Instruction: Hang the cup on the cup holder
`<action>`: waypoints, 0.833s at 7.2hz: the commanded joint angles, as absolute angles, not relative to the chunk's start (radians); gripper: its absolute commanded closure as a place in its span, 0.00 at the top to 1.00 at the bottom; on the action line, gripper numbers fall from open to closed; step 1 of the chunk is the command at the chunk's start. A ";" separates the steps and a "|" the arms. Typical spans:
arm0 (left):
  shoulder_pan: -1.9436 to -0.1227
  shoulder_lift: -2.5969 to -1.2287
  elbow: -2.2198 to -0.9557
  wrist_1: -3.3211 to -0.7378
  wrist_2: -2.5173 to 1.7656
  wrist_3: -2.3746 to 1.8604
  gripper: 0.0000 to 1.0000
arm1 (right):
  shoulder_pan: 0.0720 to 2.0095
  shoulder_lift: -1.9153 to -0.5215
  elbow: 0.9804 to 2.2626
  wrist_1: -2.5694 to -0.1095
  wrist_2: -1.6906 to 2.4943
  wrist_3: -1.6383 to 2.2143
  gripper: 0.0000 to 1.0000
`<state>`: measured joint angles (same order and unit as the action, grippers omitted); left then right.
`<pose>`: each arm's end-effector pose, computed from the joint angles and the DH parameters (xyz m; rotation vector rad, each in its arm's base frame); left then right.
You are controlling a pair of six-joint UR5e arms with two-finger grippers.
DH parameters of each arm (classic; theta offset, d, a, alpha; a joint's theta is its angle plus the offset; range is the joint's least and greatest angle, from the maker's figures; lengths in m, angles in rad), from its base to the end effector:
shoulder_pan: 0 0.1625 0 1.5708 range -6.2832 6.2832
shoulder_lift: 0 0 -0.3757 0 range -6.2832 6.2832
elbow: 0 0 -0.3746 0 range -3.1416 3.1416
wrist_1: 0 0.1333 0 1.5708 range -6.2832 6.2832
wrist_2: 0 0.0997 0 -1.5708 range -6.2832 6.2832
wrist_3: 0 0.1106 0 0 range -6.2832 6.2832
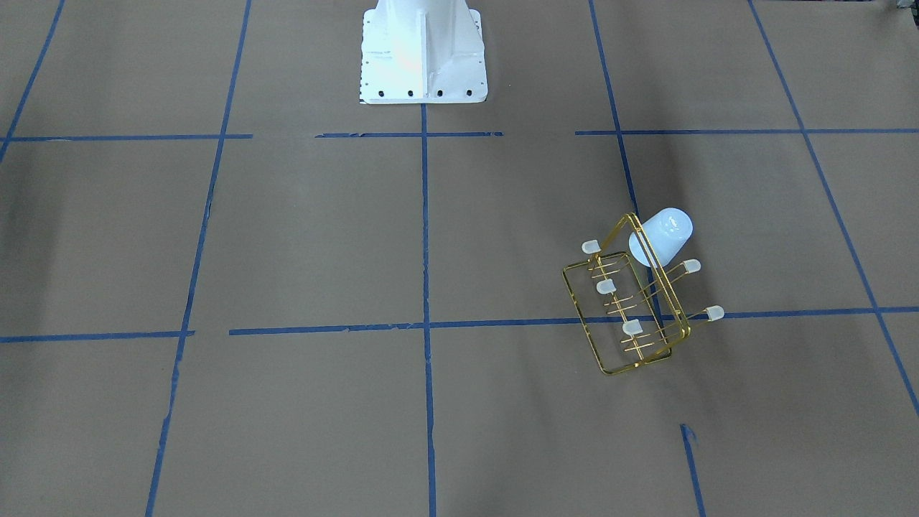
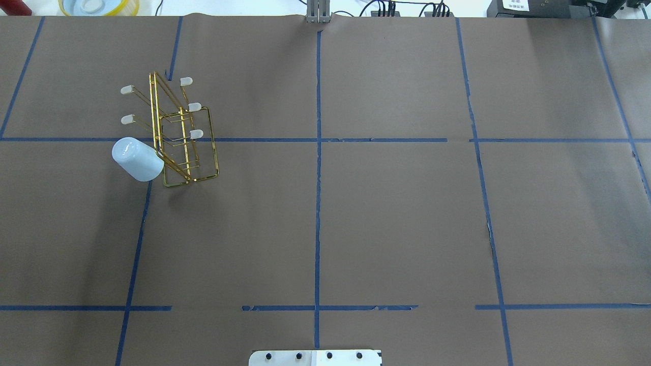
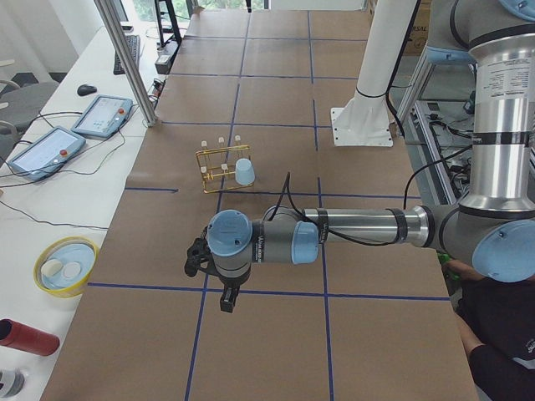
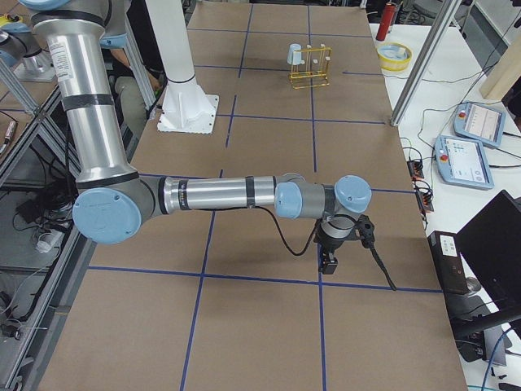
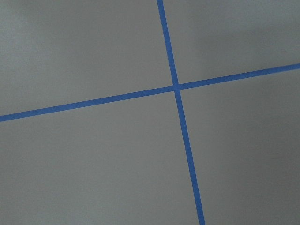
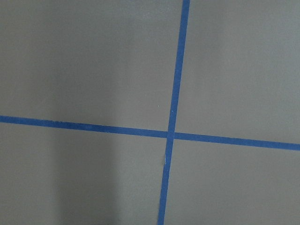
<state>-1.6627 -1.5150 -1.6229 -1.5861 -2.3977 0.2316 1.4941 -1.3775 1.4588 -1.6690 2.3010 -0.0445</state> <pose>-0.0934 -0.4475 0.6127 0.1441 0.8150 0.1364 0.0177 -0.5468 0.5849 -0.0279 -0.7302 -0.1096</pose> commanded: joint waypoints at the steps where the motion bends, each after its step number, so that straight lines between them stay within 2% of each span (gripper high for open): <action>1: -1.664 -1.514 -1.623 -1.586 -2.398 0.232 1.00 | 1.494 -1.378 1.459 -1.669 2.301 -0.044 1.00; 6: -1.677 -1.516 -1.623 -1.586 -2.398 0.232 1.00 | 1.494 -1.378 1.459 -1.669 2.301 -0.044 1.00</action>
